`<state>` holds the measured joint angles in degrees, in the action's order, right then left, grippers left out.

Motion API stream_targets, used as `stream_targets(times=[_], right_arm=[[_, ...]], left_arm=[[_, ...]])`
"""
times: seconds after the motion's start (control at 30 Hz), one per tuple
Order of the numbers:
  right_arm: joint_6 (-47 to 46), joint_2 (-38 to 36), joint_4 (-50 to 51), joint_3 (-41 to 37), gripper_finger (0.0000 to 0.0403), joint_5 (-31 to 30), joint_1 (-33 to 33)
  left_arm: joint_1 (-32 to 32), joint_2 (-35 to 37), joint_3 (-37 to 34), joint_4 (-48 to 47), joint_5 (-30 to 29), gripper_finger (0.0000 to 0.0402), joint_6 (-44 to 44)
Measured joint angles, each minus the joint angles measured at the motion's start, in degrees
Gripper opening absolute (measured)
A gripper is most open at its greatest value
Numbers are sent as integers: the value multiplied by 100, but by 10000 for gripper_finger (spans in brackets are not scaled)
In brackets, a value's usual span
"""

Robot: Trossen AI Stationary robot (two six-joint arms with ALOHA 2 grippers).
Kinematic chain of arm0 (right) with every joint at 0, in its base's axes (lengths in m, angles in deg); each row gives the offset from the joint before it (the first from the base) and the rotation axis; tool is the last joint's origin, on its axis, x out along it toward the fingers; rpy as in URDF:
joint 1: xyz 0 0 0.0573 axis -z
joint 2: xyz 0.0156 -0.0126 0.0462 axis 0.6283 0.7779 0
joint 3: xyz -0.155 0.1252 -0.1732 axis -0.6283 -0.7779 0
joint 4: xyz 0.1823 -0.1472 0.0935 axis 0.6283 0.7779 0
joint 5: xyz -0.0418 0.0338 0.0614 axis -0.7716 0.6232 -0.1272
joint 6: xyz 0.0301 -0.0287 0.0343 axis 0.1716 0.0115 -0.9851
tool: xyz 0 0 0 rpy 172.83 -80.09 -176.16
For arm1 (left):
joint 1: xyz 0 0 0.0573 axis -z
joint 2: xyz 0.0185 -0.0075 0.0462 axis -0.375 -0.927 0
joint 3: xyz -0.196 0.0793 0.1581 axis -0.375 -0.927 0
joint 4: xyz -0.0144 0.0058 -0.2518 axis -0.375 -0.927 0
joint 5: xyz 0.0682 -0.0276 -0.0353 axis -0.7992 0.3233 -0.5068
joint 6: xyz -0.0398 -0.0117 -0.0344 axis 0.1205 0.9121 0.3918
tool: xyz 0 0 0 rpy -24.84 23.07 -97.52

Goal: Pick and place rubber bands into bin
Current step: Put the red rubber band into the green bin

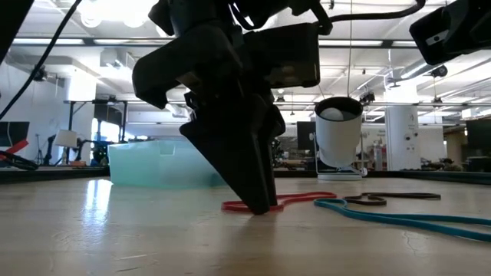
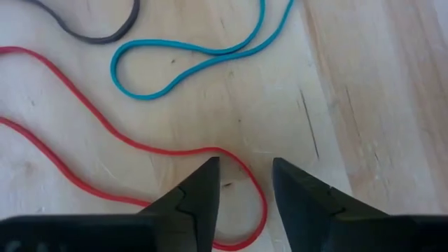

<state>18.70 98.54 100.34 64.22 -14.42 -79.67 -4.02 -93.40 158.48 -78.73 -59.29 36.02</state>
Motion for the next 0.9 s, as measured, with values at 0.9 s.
stream_targets(times=[0.9], right_arm=[[-2, 0, 0, -27, 91, 0, 1]], left_arm=[[-37, 12, 11, -454, 43, 80, 8]])
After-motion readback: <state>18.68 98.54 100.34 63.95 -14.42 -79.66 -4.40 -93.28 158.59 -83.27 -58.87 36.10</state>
